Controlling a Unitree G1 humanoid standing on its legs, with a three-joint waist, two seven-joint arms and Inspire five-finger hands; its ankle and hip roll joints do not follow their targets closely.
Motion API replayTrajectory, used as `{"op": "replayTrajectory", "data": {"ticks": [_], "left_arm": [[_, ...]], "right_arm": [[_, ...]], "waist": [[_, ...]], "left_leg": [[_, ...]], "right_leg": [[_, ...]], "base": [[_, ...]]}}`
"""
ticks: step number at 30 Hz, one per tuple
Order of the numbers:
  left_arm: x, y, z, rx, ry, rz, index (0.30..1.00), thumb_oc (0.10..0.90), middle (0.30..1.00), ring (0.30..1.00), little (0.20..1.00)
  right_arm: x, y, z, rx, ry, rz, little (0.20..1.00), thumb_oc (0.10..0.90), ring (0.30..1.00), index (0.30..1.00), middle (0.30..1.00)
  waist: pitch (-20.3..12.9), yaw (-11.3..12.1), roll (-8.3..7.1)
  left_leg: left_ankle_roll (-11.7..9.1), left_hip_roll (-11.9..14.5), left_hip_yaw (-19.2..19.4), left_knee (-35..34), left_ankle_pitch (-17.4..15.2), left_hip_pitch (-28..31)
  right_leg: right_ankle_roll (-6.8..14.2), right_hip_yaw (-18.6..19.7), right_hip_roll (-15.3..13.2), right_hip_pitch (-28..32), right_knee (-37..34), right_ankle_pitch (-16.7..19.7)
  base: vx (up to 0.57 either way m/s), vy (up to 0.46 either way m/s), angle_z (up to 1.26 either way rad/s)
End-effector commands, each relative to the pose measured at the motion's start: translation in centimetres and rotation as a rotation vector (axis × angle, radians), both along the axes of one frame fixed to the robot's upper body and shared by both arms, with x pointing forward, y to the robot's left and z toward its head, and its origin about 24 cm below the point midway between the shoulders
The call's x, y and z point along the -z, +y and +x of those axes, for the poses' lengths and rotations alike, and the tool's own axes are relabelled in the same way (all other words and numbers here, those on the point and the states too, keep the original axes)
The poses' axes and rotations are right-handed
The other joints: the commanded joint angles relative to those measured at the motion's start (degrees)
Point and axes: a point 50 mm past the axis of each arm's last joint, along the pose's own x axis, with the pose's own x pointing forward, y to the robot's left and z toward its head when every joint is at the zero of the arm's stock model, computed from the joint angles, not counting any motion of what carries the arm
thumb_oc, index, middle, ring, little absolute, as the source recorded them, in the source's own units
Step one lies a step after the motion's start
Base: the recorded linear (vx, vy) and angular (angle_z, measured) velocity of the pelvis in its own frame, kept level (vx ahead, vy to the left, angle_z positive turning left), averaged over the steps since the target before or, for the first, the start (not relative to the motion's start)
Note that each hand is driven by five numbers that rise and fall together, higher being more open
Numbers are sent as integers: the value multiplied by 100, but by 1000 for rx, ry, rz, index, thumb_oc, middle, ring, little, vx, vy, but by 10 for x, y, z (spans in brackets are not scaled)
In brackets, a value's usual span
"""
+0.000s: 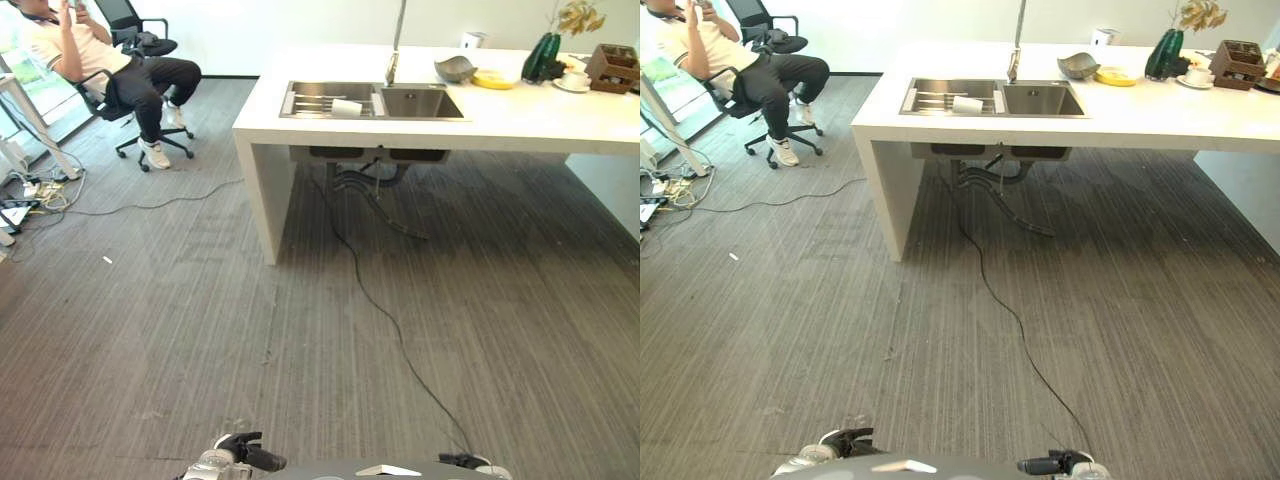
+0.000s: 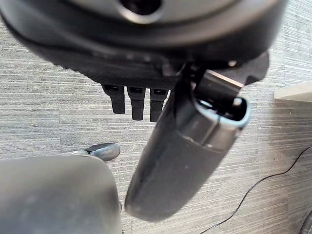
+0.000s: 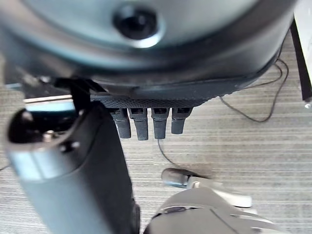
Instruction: Place the dishes in the dishwasher.
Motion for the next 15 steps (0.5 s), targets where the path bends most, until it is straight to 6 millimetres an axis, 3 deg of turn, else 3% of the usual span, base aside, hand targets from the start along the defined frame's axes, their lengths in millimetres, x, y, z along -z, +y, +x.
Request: {"op": "replayTrajectory", "data": {"ticks": [1,7,15], "left_arm": [[-10,-7,39,40,-120,-18,900,800,900,900,900],[-23,-9,66,85,-243,-30,900,800,900,900,900],[-25,-5,72,199,-231,42,900,800,900,900,900]], "right_arm": [[-14,-23,34,-3,-107,-65,900,800,900,900,900],[-24,-25,58,10,-216,-64,900,800,900,900,900],[-26,-25,63,-42,-220,-73,900,800,900,900,900]], "waist": [[-58,110,112],[-69,161,64],[-4,180,15]], "left_leg": [[-507,351,-358,18,-215,-117],[-498,339,-363,18,-299,60],[-502,382,-386,18,-335,154]], "right_leg": [[637,146,-568,-194,432,-314],[657,136,-593,-54,427,-381],[653,167,-556,43,375,-401]], "base": [[0,0,0],[27,12,1],[25,8,2]]}}
